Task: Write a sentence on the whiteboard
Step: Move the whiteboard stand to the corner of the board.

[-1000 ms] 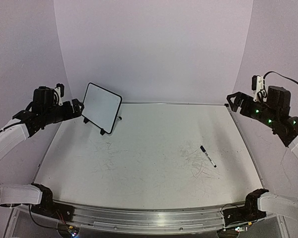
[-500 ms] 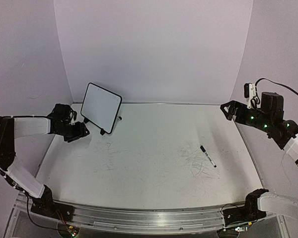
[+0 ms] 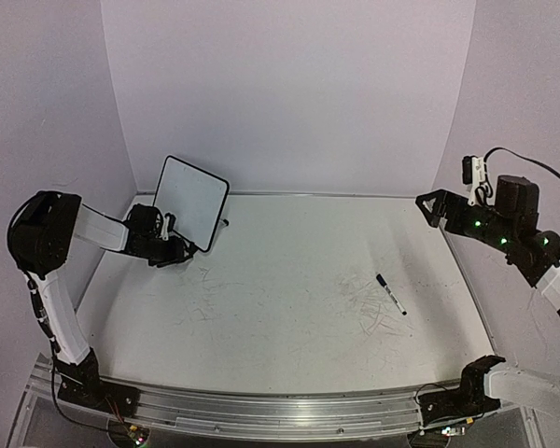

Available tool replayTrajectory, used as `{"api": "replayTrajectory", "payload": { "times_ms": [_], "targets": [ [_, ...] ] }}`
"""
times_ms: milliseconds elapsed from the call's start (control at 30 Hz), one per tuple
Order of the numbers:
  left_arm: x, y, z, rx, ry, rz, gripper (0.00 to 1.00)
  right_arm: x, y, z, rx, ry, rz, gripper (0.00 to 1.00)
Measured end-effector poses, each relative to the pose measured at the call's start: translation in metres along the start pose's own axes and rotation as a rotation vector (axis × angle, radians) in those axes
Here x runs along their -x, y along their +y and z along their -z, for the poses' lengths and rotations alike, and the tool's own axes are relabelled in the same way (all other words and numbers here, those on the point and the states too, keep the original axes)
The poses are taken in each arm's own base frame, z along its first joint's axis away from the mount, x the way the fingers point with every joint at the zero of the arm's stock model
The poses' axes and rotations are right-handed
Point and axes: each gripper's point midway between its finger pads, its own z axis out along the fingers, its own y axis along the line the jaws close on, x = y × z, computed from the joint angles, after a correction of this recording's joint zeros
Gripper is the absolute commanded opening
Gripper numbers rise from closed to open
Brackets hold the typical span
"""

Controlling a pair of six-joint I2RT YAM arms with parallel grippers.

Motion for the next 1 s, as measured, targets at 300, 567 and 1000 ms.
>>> {"api": "replayTrajectory", "payload": {
  "times_ms": [300, 567, 1000],
  "targets": [
    [0.017, -0.018, -0.026, -0.029, -0.015, -0.123, 0.32, -0.005, -0.002, -0.002, -0.001, 0.007, 0.0, 0.98],
    [0.015, -0.033, -0.039, -0.008, -0.021, -0.161, 0.18, -0.002, 0.0, -0.003, 0.008, -0.007, -0.005, 0.98],
    [-0.025, -0.109, -0.055, 0.062, -0.048, -0.134, 0.14, -0.03, -0.01, -0.019, -0.01, 0.066, -0.055, 0.98]
  ]
}}
